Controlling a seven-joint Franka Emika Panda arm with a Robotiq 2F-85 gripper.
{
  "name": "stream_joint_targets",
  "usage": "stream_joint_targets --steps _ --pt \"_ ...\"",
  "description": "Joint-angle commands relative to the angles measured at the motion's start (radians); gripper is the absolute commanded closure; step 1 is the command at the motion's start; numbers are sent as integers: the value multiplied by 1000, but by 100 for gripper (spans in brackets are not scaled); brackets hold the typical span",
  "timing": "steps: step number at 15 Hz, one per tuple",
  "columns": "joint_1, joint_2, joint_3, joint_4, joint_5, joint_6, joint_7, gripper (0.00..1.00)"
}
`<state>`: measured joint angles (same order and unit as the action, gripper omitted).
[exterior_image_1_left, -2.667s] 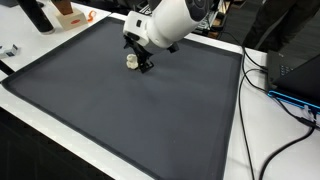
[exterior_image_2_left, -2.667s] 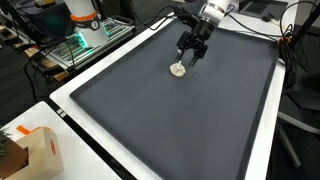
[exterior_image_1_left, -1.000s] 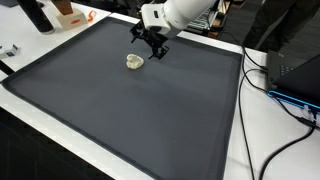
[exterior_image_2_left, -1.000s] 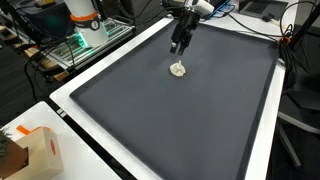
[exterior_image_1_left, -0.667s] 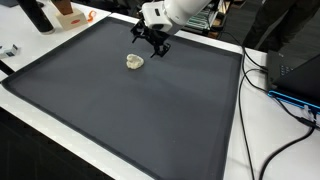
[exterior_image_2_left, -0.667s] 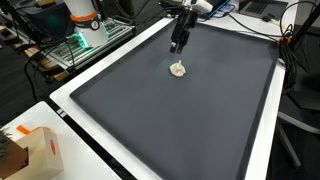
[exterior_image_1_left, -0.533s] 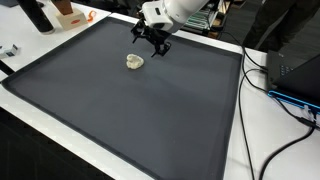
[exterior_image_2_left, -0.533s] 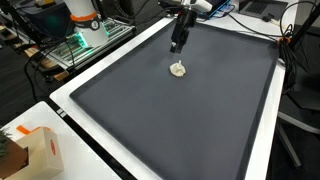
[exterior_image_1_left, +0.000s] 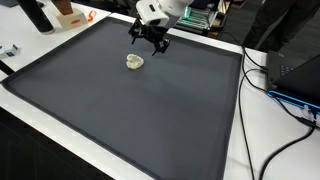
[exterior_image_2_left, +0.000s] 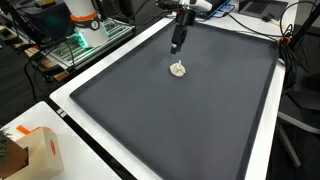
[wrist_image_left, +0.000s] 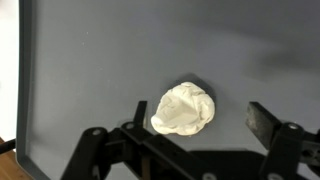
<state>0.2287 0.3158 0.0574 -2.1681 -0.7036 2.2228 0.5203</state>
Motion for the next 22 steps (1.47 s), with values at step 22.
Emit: stream_joint_targets --steps 22 --pt "-175 -88 6 62 564 -1 -638 0"
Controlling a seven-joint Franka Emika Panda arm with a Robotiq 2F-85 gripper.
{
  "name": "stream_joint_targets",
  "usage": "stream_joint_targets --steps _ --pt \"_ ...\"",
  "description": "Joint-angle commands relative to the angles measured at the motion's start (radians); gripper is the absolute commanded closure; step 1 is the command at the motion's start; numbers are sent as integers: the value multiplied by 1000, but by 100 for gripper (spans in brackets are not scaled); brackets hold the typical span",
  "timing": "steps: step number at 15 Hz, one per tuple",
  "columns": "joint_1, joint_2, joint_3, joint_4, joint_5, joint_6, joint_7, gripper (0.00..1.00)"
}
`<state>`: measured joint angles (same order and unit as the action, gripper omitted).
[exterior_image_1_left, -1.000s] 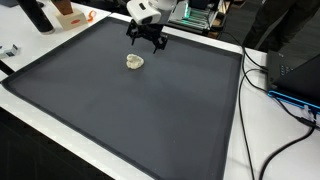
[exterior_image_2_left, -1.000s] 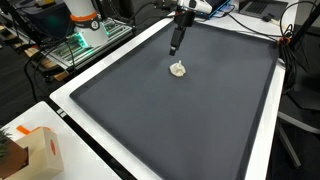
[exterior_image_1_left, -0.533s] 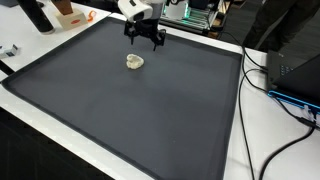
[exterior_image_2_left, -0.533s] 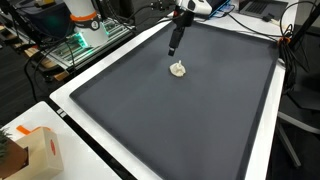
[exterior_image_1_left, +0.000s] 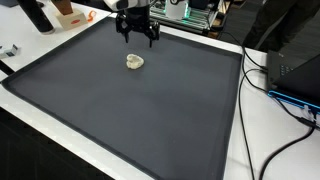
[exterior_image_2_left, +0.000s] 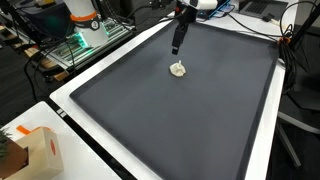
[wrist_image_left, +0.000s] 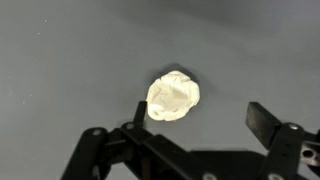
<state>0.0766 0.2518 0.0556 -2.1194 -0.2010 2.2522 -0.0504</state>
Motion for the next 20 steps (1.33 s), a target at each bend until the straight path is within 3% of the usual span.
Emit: stream_joint_targets --steps 1,12,20 --pt "-27 -31 6 20 70 -35 -81 0" --pt "-48 -99 0 91 109 -111 -172 0" --pt "-39 -92 -2 113 80 -100 -150 0"
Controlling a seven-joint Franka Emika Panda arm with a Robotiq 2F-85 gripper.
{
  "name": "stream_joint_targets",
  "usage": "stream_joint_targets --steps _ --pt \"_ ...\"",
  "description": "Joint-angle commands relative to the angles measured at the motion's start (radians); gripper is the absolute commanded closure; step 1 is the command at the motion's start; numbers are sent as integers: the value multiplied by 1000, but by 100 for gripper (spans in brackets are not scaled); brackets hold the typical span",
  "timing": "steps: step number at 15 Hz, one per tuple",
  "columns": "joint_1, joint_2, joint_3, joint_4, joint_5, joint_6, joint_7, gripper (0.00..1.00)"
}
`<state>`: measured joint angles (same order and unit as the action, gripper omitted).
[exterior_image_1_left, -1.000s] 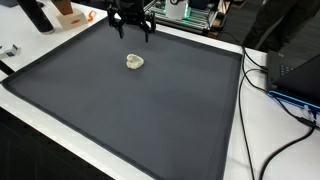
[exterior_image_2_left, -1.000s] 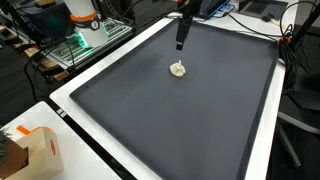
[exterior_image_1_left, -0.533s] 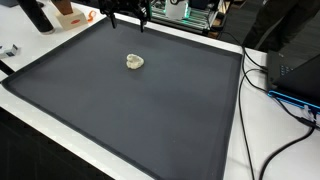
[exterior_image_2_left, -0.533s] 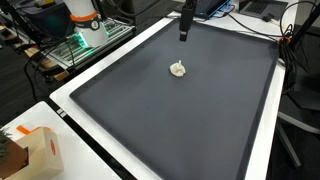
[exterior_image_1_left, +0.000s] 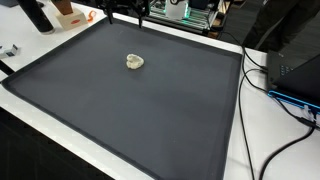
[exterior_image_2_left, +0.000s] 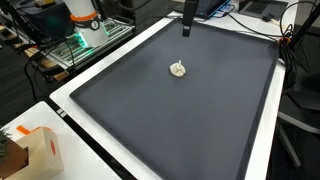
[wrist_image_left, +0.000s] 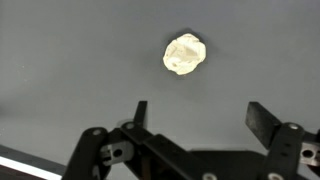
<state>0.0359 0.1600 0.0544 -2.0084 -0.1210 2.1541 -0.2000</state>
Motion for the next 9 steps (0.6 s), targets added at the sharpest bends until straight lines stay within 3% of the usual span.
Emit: stream_joint_targets --steps 1,9 --pt "1 0 -1 2 0 -2 0 0" --pt "-12 79 9 -66 111 106 -52 0"
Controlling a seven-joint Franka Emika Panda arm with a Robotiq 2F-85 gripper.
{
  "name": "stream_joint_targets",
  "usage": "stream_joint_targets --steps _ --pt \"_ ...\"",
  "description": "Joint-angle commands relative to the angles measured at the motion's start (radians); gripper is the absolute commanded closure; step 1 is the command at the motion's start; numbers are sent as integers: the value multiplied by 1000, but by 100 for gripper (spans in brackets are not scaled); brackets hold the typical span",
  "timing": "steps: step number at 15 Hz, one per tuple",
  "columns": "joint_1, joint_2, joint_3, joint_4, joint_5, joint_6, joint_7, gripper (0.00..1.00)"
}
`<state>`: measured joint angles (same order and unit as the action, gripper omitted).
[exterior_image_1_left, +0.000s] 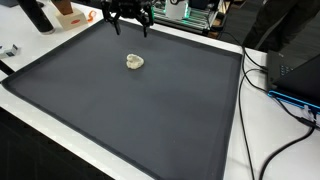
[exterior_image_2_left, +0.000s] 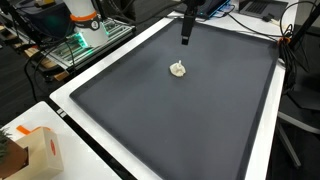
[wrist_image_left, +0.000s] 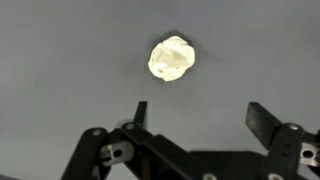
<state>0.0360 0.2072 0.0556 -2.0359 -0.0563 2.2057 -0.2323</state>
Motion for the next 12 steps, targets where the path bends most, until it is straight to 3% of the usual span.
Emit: stream_joint_targets --steps 1,12 --pt "-14 46 8 -50 53 72 -20 0" --pt "-6 137 -23 -109 25 207 147 0"
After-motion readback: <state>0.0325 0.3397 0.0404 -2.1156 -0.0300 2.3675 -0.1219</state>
